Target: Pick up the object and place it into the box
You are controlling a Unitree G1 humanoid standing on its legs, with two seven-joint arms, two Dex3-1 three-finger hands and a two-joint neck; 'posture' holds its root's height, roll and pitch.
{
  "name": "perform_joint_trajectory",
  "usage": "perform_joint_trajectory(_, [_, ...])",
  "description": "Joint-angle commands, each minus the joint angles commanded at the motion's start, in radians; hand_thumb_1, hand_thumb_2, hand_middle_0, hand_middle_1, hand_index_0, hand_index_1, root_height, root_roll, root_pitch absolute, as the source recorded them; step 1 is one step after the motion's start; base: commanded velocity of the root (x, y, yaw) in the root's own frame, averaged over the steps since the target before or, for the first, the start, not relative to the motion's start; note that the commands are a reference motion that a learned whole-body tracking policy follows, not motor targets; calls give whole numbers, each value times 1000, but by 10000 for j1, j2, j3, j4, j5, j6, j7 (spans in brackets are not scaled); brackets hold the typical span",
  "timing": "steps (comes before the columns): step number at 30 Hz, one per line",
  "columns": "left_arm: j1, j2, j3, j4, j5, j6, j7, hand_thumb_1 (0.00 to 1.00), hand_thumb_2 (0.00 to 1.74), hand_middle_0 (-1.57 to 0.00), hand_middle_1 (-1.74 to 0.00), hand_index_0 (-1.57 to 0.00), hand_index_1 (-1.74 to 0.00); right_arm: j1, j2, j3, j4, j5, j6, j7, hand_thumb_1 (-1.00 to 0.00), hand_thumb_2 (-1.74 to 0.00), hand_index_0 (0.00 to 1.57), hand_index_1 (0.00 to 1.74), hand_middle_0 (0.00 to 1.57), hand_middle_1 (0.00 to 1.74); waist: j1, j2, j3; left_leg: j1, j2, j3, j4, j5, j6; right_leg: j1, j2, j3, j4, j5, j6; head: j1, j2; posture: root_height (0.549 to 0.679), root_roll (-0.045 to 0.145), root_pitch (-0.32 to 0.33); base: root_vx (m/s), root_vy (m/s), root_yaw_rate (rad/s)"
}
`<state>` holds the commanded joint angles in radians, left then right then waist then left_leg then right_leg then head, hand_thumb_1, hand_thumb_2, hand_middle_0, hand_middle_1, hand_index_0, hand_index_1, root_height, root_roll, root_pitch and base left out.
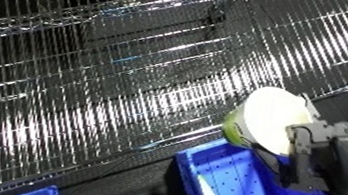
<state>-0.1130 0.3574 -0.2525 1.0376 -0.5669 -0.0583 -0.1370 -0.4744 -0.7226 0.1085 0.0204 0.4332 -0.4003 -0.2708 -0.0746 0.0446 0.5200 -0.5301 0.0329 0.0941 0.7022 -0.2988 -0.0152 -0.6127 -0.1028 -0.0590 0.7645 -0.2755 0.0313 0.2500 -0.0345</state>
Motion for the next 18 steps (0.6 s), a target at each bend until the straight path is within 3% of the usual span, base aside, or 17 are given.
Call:
perform_joint_trajectory(2, [32,-12,88,46,-49,-41,32,0,0,0,0,0,0,592,140,-312,-48,342,-148,-164,-950,-1653,1492,1653,1492,1653,-121,-56,0,29,30,54,1,-35,15,16,47,49,-20,7,19,44,3,634,68,122,-28,18,-143])
perform_joint_trajectory(4, [60,-31,175,100,-97,-89,44,0,0,0,0,0,0,1170,418,-582,81,1242,-291,-60,-950,-1653,1492,1653,1492,1653,-230,-100,0,81,51,106,-31,-60,27,52,88,95,-67,16,40,156,37,634,66,122,-24,23,-143])
perform_joint_trajectory(8, [40,-105,148,315,-200,-234,46,0,0,0,0,0,0,1923,1200,-1060,1186,4707,-432,1359,-950,-1653,1492,1653,1492,1653,-373,-105,0,218,32,173,-129,-95,24,166,126,149,-194,22,54,784,-136,635,66,119,-20,35,-116])
perform_joint_trajectory(10, [9,-172,27,466,-230,-335,60,0,0,0,0,0,0,2083,1445,-1209,2007,5758,-403,2038,-950,-1653,1492,1653,1492,1653,-391,-61,0,275,-7,173,-136,-124,22,231,115,153,-228,15,41,1158,-183,636,67,115,-12,30,-43])
perform_joint_trajectory(18, [-167,-195,-401,546,-346,-282,116,0,0,0,0,0,0,1534,1016,-907,5193,5994,325,2906,-550,-957,864,957,864,957,-171,173,0,362,-129,98,-103,-135,16,347,25,126,-274,78,-28,2235,-741,637,70,101,-12,10,22])
